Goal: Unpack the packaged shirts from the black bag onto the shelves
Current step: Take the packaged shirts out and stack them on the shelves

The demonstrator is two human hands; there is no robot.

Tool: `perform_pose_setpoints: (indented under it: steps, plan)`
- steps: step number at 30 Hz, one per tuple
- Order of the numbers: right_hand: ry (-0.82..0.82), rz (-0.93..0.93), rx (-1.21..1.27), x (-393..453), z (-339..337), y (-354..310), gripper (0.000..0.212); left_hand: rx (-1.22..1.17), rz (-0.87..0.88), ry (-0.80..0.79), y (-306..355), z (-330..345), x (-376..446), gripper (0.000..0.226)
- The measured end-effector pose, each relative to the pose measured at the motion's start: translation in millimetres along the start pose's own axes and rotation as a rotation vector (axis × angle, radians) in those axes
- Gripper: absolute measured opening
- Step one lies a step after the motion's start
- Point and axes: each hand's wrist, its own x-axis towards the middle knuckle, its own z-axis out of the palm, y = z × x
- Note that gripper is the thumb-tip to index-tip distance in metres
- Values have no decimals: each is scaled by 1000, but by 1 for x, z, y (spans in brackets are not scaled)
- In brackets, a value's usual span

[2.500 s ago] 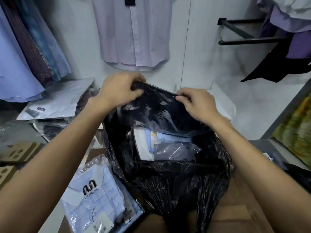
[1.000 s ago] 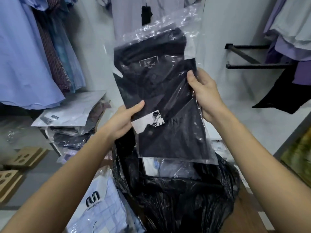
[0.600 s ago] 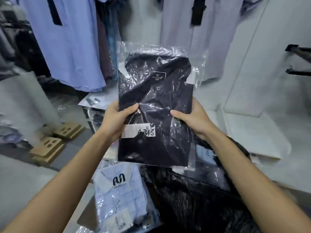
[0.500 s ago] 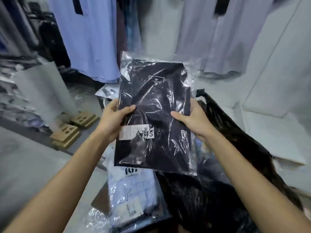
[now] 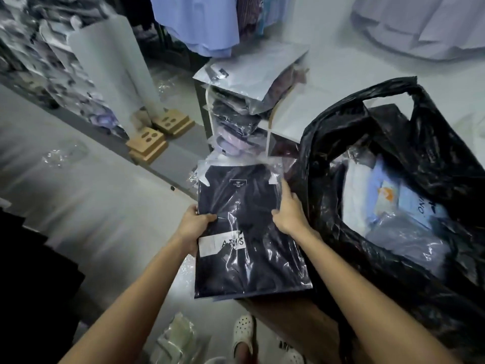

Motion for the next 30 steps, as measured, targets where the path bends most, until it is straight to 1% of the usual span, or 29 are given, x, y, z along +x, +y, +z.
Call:
perform_pose_setpoints:
  steps: [1, 5, 8, 10, 11, 12, 13, 15, 16, 19, 21, 22, 24, 26, 28, 29, 30]
  plan:
    - [-8, -3, -29, 0, 4, 3, 88, 39, -10, -1, -8, 2, 5, 33]
    - [-44, -39, -106, -2, 9, 6, 80, 146, -19, -2, -20, 4, 19, 34]
    - [-30, -154, -86, -11, -1, -6, 72, 285, 50, 36, -19, -1, 35, 57]
    - [19, -262, -32, -18, -14, -21, 63, 402, 113, 63, -18, -2, 55, 68]
    - [54, -317, 25, -21, -22, -30, 59, 468, 146, 74, -3, 3, 47, 77]
    - [92, -363, 109, -24, -31, -37, 55, 510, 196, 76, 15, 9, 35, 83]
    - [128, -396, 213, -28, -41, -43, 50, 544, 265, 69, 32, 19, 26, 84]
    - [191, -410, 393, -35, -66, -48, 42, 574, 454, 22, 65, 42, 5, 68]
    - [226, -394, 436, -37, -79, -47, 39, 561, 565, -7, 80, 56, -5, 59]
    - [373, -353, 390, -43, -118, -24, 35, 456, 802, -154, 117, 104, -34, 40]
    - [471, -313, 251, -50, -141, 4, 35, 436, 904, -291, 131, 139, -52, 29]
    - [485, -268, 166, -55, -152, 19, 35, 465, 949, -372, 134, 157, -59, 26]
    - [439, -144, 10, -64, -172, 55, 40, 589, 1043, -557, 135, 192, -73, 31]
    - [338, -51, -78, -76, -189, 88, 56, 738, 1076, -725, 132, 224, -88, 35]
    - [211, 25, -166, -90, -203, 119, 71, 874, 1081, -842, 125, 252, -98, 35]
    - [166, 77, -229, -97, -210, 133, 72, 955, 1072, -884, 121, 265, -101, 41]
    - [135, 126, -282, -104, -215, 144, 67, 1045, 1063, -905, 116, 276, -102, 47]
